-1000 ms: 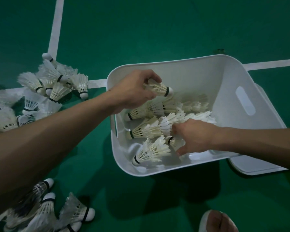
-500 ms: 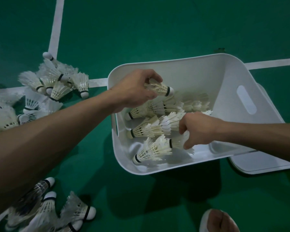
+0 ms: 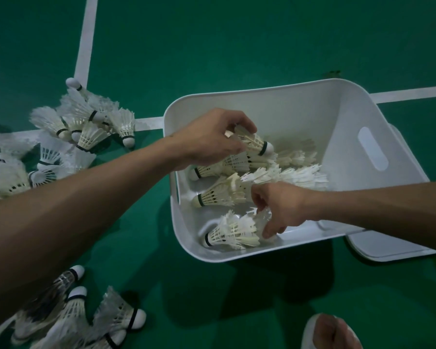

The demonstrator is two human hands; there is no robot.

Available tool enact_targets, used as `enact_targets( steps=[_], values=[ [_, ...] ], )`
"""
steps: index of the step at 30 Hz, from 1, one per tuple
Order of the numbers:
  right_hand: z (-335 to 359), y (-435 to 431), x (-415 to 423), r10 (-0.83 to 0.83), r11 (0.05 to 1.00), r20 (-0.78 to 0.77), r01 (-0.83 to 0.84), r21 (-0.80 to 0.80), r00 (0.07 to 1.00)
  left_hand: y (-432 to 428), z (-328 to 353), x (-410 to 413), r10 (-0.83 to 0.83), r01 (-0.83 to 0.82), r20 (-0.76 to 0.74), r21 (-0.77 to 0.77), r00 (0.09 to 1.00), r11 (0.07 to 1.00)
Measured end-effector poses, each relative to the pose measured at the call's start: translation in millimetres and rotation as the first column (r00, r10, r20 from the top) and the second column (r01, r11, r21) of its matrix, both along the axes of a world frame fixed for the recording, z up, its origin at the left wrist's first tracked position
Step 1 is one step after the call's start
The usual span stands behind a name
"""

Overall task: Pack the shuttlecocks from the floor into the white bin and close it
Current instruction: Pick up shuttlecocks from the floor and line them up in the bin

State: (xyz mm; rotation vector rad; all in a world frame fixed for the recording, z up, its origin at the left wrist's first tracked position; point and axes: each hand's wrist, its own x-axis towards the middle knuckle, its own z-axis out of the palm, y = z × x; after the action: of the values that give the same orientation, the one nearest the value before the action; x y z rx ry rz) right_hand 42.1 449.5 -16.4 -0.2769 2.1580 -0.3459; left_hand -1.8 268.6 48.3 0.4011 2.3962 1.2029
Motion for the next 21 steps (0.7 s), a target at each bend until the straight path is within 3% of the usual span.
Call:
enact_targets(
  steps=[10,15,21],
  values=[
    [-10.4,-2.4,11.0,-0.378,0.904,0.112,0.393,-0.167,0.919,3.7,2.0,-1.8,-0.043,0.042,-0.043,-0.028,0.998,0.999],
    [0.3,3.0,1.5,-0.293,0.922,0.194,0.33,-0.203,0.936,3.0,-0.2,-2.8,-0.048,0.044,-0.037,-0.084,0.998,0.996],
    [1.4,8.8,1.2,-0.192,0.96,0.124,0.212,-0.181,0.974,4.6,-2.6,-2.7,-0.056,0.052,-0.024,-0.141,0.998,0.989]
  ],
)
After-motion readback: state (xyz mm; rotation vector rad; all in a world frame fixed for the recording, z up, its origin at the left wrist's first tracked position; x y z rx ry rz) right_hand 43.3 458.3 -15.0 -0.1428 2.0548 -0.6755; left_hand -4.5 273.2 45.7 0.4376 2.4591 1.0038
